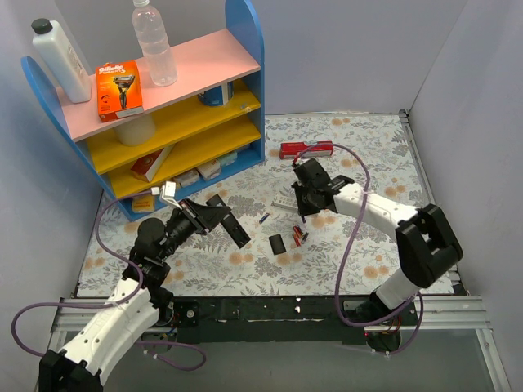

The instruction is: Load the batteries into the remote control

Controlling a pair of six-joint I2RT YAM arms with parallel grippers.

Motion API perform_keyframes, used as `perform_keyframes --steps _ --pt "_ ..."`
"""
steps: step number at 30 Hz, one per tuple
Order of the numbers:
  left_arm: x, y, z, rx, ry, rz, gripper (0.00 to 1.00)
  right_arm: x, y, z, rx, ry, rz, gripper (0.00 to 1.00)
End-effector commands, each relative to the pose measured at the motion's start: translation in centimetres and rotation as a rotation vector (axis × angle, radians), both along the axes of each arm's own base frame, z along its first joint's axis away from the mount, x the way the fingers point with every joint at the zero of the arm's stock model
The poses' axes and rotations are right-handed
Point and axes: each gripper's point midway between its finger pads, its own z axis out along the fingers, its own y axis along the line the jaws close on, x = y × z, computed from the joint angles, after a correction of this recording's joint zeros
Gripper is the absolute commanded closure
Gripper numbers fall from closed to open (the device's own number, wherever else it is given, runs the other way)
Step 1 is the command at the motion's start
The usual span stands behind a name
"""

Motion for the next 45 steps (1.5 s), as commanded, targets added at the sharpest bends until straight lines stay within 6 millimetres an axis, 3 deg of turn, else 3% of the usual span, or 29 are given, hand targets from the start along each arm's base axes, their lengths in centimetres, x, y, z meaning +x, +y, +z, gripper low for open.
perform_keyframes --steps 1,4,13,20,24,27,32,45 --pt "-0.2 -0.7 2.1 -0.066 -0.06 -0.044 1.0 1.4 1.1 7.1 0.121 -0.181 0.03 0.99" --pt "-0.1 -0.9 2.8 -0.081 -0.086 -0.051 1.0 1.2 2.3 9.7 0.198 -0.227 0.067 0.99" --pt "1.1 -1.4 3.3 -0.134 -0.074 -0.047 1.0 -1.4 7.0 20.4 0.522 -0.464 0.259 0.99" --pt "2.1 -1.6 3.7 -0.154 -0.046 -0.025 1.0 -5.0 11.8 25.5 0.645 -0.585 0.408 0.99" --pt "2.7 -1.5 3.7 -0.165 -0.026 0.002 1.0 -6.9 14.0 27.1 0.703 -0.64 0.486 0.99" --pt "3.1 -1.3 3.6 -0.181 -0.014 0.024 1.0 -8.4 15.2 27.8 0.732 -0.668 0.544 0.99" --pt "3.2 -1.2 4.3 -0.227 -0.019 0.025 1.0 -9.8 16.4 27.2 0.727 -0.661 0.598 0.99" --pt "2.6 -1.3 5.1 -0.314 -0.004 -0.004 1.0 -9.6 16.7 24.4 0.674 -0.659 0.599 0.99"
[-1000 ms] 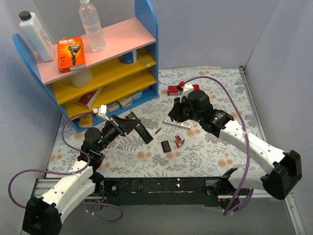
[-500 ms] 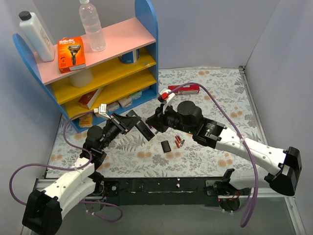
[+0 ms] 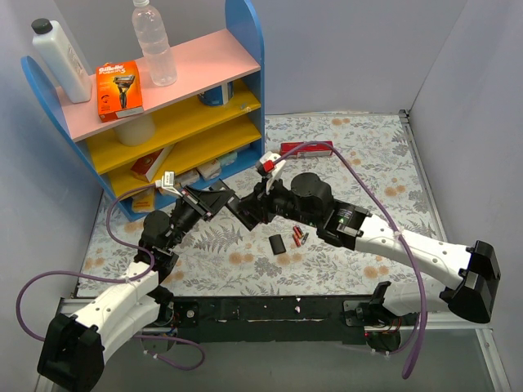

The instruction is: Load the batteries into the remote control

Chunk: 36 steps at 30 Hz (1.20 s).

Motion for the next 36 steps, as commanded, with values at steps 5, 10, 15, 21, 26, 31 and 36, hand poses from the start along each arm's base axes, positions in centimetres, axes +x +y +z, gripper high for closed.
perform_keyframes --steps 5,10,15,21,26,31,36 --pt "-0.5 0.3 2.4 -0.086 -0.044 -0.003 1.0 0.1 0.5 0.1 0.018 -0.039 0.007 0.99" --pt "-0.5 0.3 2.8 -0.099 -0.053 -0.002 1.0 -0.3 0.5 -0.5 -0.008 -0.033 0.016 0.99" --pt "-0.5 0.3 2.8 -0.104 -0.055 -0.002 1.0 -0.6 0.3 -1.2 -0.037 -0.023 0.027 0.99" --pt "-0.5 0.4 3.2 -0.12 -0.069 0.0 1.0 -1.0 0.0 -2.1 -0.066 -0.007 0.035 0.99" --pt "-0.8 0.4 3.6 -0.128 -0.092 -0.008 1.0 -1.0 -0.2 -2.4 -0.084 0.0 0.025 0.99" --pt "-1.1 0.5 4.1 -0.138 -0.112 -0.014 1.0 -0.9 -0.7 -3.5 -0.119 0.027 0.006 0.99" --pt "-1.4 0.5 4.5 -0.141 -0.126 -0.022 1.0 -0.8 -1.0 -3.7 -0.113 0.036 -0.012 0.99"
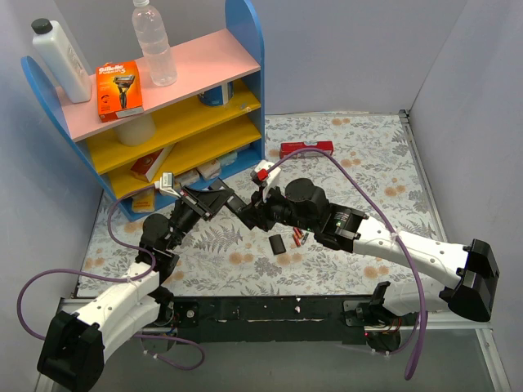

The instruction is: Load the batteries into the remote control

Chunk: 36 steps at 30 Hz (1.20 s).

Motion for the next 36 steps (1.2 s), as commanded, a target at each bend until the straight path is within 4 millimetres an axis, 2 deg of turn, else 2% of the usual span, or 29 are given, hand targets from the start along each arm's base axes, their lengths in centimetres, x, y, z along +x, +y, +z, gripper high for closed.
perform_keyframes --steps 1,9,18,24,33,36 --pt "-1.1 0.3 3.2 -0.064 -0.1 -0.014 1.0 0.1 -0.8 -0.8 -0.021 0.015 -0.031 0.96" --pt "-1.4 0.2 3.1 -0.061 -0.097 -0.026 1.0 0.2 -0.7 0.0 0.003 0.01 -0.043 0.75" --pt "-1.8 0.1 3.0 -0.057 -0.099 -0.04 1.0 0.2 -0.7 0.9 0.023 0.008 -0.046 0.71" --pt "-1.8 0.1 2.3 -0.047 -0.08 -0.041 1.0 0.2 -0.5 1.4 0.033 0.001 -0.041 0.65" --pt "-1.8 -0.1 1.8 -0.034 -0.068 -0.051 1.0 0.8 -1.6 3.0 0.03 -0.051 -0.075 0.58" --pt "-1.8 -0.3 1.7 -0.028 -0.069 -0.064 1.0 0.7 -1.7 3.9 0.035 -0.071 -0.065 0.51"
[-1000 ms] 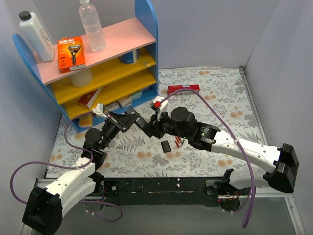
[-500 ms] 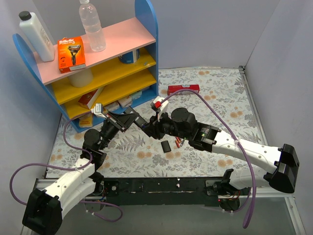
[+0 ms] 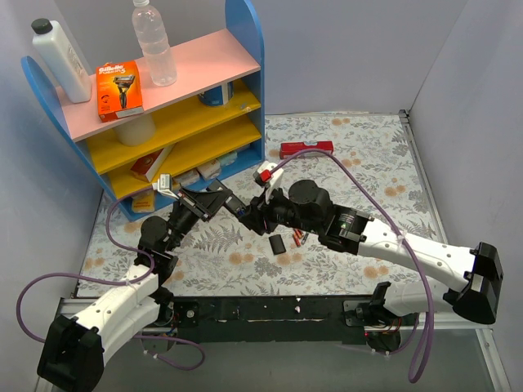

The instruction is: Load the batteries into the remote control

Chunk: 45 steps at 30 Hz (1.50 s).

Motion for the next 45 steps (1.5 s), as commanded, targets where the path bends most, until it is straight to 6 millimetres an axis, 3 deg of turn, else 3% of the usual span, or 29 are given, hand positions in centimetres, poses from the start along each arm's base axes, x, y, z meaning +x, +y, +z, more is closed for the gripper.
perform_keyframes --steps 1,4,6,13,16,25,33,45 --pt "-1.2 -0.5 1.5 -0.018 -0.052 -0.061 1.0 1.4 -1.3 3.4 0.015 -0.094 -0.059 0.46" --pt "-1.3 -0.6 1.4 -0.017 -0.048 -0.067 1.0 0.9 -1.4 4.7 0.019 -0.121 -0.023 0.3" --pt "-1.4 -0.8 1.3 -0.013 -0.045 -0.078 1.0 0.5 -1.4 5.7 0.031 -0.141 0.008 0.29" --pt "-1.6 -1.5 1.3 0.023 -0.047 -0.124 1.0 -1.1 -2.3 7.2 -0.021 -0.349 0.168 0.38" --pt "-1.7 -2.1 1.1 0.064 -0.045 -0.153 1.0 -1.6 -2.8 8.6 -0.051 -0.458 0.231 0.35" --pt "-1.9 -3.3 1.8 0.131 -0.051 -0.235 1.0 -3.5 -2.9 7.0 -0.205 -0.572 0.482 0.38" --pt "-1.8 -3.7 2.5 0.186 -0.08 -0.252 1.0 -3.6 -2.4 5.6 -0.266 -0.578 0.55 0.57" --pt "-2.1 -4.0 3.0 0.192 -0.096 -0.28 1.0 -3.5 -1.4 5.3 -0.264 -0.586 0.578 0.63"
